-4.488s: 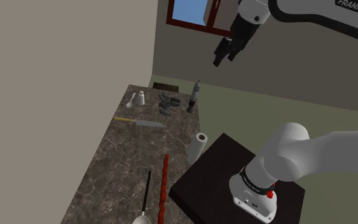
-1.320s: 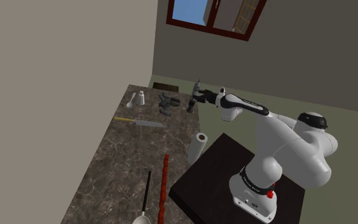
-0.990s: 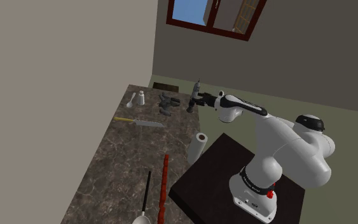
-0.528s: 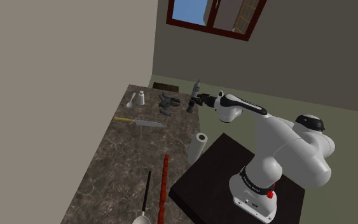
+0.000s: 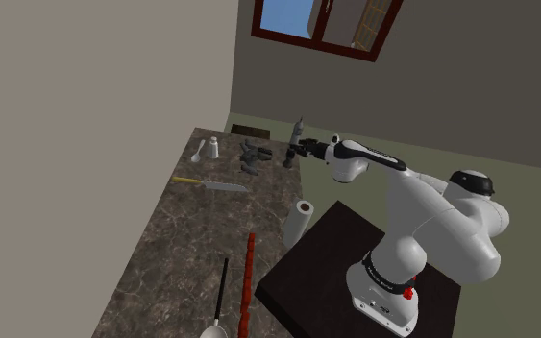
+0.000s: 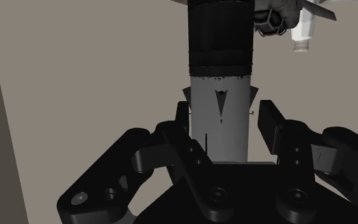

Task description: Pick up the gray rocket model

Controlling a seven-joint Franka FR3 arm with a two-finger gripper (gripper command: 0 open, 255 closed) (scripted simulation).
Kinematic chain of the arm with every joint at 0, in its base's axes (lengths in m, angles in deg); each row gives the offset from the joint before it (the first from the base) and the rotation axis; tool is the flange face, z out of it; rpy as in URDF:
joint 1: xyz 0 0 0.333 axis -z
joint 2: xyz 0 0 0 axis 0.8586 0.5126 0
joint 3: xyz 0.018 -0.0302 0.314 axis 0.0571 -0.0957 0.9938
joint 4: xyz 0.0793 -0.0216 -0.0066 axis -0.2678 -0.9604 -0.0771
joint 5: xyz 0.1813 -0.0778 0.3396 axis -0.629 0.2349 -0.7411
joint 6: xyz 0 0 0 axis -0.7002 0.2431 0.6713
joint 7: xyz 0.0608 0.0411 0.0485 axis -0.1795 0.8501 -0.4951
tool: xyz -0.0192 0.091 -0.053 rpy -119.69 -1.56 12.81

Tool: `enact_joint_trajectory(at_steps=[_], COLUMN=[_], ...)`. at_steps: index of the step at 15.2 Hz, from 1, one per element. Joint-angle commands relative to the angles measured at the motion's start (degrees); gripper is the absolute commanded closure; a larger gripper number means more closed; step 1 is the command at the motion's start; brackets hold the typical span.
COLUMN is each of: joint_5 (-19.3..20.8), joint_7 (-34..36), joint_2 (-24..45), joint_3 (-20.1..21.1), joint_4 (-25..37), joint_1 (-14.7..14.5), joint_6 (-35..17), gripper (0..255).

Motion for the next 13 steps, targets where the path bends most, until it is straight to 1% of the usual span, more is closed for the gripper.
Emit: enact_joint_trajectory(at_steps=[1, 11, 13], joint_5=[-0.44, -2.93, -2.97], joint_7=[0.87, 5.45, 5.52], joint_2=[1.21, 7.70, 7.80], joint_3=[0.69, 4.57, 4.63], joint_4=[-0.67, -4.44, -4.49], joint_1=[-0.16, 0.01, 0.01], joint_6=[-0.38, -1.80, -1.81], gripper=[255, 255, 255])
